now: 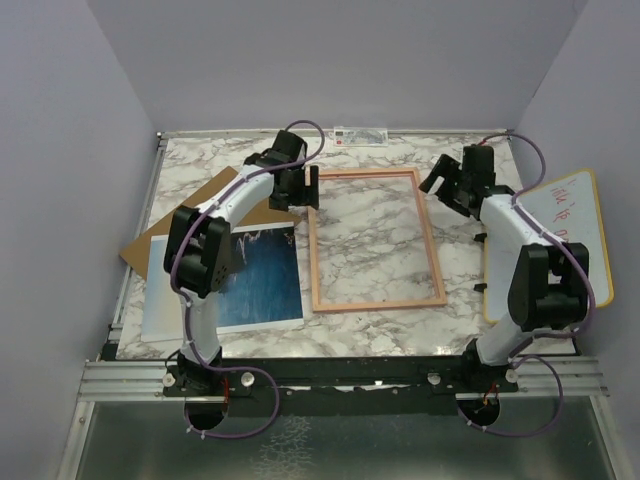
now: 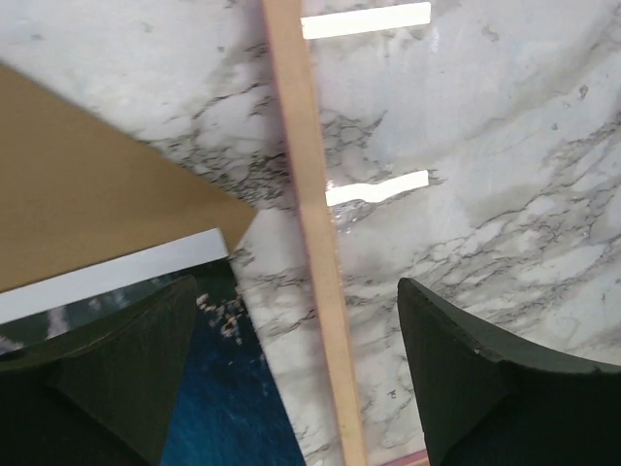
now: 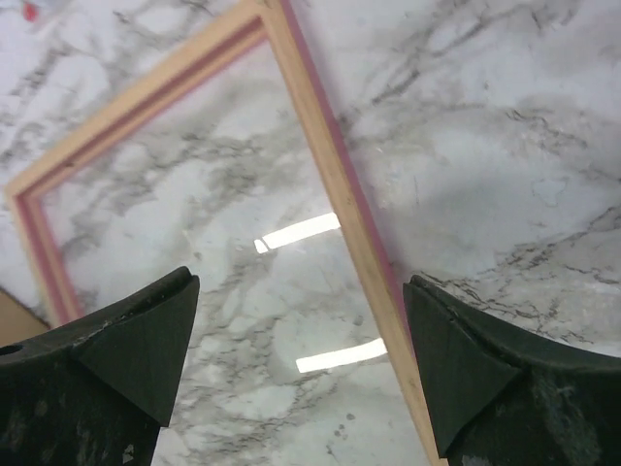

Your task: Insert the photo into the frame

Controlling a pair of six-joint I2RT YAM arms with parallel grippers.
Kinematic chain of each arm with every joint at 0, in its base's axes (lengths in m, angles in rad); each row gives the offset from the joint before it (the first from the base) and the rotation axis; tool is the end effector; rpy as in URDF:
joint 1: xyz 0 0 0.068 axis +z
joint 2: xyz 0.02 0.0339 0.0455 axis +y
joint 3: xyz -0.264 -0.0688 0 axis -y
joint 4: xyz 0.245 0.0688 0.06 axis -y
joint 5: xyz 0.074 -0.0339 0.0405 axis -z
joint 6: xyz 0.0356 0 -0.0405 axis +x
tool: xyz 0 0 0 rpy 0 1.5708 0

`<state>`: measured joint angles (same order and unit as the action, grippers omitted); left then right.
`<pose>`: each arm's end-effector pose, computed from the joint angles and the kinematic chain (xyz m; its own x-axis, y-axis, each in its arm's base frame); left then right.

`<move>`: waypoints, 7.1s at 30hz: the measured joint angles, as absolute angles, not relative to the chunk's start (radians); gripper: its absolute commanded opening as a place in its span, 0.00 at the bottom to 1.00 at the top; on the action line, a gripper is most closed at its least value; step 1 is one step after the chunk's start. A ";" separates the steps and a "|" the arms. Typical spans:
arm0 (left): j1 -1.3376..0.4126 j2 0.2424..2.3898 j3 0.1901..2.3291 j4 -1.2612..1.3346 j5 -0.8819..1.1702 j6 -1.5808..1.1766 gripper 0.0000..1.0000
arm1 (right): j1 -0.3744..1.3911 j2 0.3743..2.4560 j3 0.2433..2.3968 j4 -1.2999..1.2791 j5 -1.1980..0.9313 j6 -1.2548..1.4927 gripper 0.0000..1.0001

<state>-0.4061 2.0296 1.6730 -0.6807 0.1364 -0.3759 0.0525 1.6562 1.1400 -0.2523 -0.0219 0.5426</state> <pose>0.4051 -0.1795 0.2268 -0.9028 -0.0077 -0.4301 0.1327 0.9460 -0.2956 0.3635 0.0199 0.2316 -0.6296 0.4839 -0.6078 0.3000 0.8731 0.3843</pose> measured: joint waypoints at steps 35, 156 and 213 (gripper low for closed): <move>0.040 1.667 1.001 -0.539 -0.143 -0.519 0.34 | 0.768 2.282 1.835 -0.360 -0.169 0.757 0.69; 0.052 1.442 1.016 -0.485 0.583 -1.119 0.08 | 0.798 1.567 1.000 0.339 -0.408 -0.272 0.01; -0.408 1.795 1.558 0.142 0.809 -1.159 0.00 | 0.089 1.544 1.085 -0.420 0.081 0.673 0.82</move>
